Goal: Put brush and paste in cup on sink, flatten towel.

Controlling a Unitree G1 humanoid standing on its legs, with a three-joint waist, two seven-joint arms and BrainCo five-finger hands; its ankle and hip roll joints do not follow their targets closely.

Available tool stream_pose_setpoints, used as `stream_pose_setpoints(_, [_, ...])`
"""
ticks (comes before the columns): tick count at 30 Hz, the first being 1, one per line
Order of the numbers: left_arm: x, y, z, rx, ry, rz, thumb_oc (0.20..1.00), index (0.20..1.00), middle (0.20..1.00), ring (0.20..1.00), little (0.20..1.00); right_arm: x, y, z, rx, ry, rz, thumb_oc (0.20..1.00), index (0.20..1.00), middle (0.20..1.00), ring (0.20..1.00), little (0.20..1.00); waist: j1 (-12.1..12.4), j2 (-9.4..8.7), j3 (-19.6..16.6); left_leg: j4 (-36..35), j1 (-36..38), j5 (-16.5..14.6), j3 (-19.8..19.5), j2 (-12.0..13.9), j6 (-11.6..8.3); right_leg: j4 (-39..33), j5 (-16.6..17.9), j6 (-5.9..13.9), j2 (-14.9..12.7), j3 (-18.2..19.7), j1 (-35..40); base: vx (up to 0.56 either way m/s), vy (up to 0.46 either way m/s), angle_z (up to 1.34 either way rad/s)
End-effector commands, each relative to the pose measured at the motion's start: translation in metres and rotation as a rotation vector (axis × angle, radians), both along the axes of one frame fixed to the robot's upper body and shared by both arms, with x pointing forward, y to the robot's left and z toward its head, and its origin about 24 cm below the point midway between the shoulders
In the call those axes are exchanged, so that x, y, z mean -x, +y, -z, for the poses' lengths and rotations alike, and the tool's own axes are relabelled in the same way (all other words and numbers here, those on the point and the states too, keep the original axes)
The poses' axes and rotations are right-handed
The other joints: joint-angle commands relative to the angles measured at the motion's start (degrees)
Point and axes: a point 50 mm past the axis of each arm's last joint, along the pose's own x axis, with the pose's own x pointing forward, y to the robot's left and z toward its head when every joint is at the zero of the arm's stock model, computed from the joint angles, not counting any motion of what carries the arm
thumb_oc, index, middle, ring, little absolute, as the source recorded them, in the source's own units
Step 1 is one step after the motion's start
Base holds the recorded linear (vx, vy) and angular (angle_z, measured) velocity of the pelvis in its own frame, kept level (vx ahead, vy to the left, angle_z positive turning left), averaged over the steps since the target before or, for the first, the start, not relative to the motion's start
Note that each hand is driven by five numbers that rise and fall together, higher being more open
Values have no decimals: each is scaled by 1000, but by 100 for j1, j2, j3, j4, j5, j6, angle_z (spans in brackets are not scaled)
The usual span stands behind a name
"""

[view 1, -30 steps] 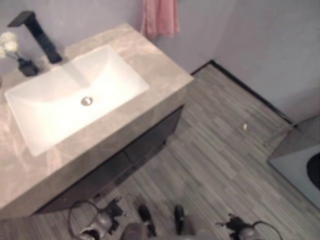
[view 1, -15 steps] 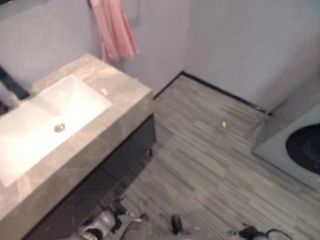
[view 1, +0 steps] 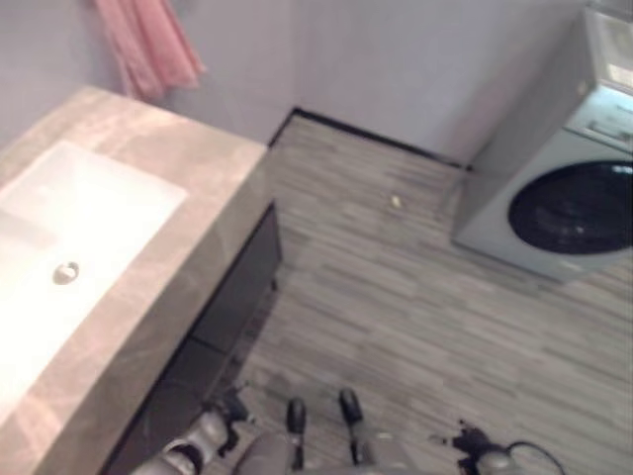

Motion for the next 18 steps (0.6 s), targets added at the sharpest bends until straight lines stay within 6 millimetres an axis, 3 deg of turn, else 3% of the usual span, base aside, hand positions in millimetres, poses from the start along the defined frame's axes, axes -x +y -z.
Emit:
stream_pose_setpoints(1, [-11, 1, -6, 2, -49, 2, 1000, 1000, 1000, 1000, 1000, 19, -15, 1, 46, 56, -39, 1000, 1000, 1000, 1000, 1000, 169, 171, -84, 293, 234, -433, -454, -91, -313, 829, -1215, 121, 355, 353, 1003, -114, 31, -11])
stream_pose_setpoints(6, [-14, 0, -6, 10, -47, -21, 1000, 1000, 1000, 1000, 1000, 44, -9, 8, 9, 103, -6, 1000, 1000, 1000, 1000, 1000, 115, 69, -183, 186, 248, -256, -409, -174, -314, 26, -952, -81, 513, 853, 1281, -25, -28, -8])
stream_pose_setpoints(11, [-16, -9, -6, 30, -52, 1, 1000, 1000, 1000, 1000, 1000, 52, -14, 7, 20, 110, -10, 1000, 1000, 1000, 1000, 1000, 8, 91, -178, 134, 374, -181, -487, -130, -385, -172, -860, -203, 614, 899, 1399, -11, -84, 6])
stream_pose_setpoints(18, [-3, -7, 1, 39, -7, -62, 1000, 1000, 1000, 1000, 1000, 54, -10, 9, 26, 120, -35, 1000, 1000, 1000, 1000, 1000, -62, 52, -212, 105, 498, -143, -525, -63, -470, -218, -854, -293, 691, 917, 1530, 1, -84, 13])
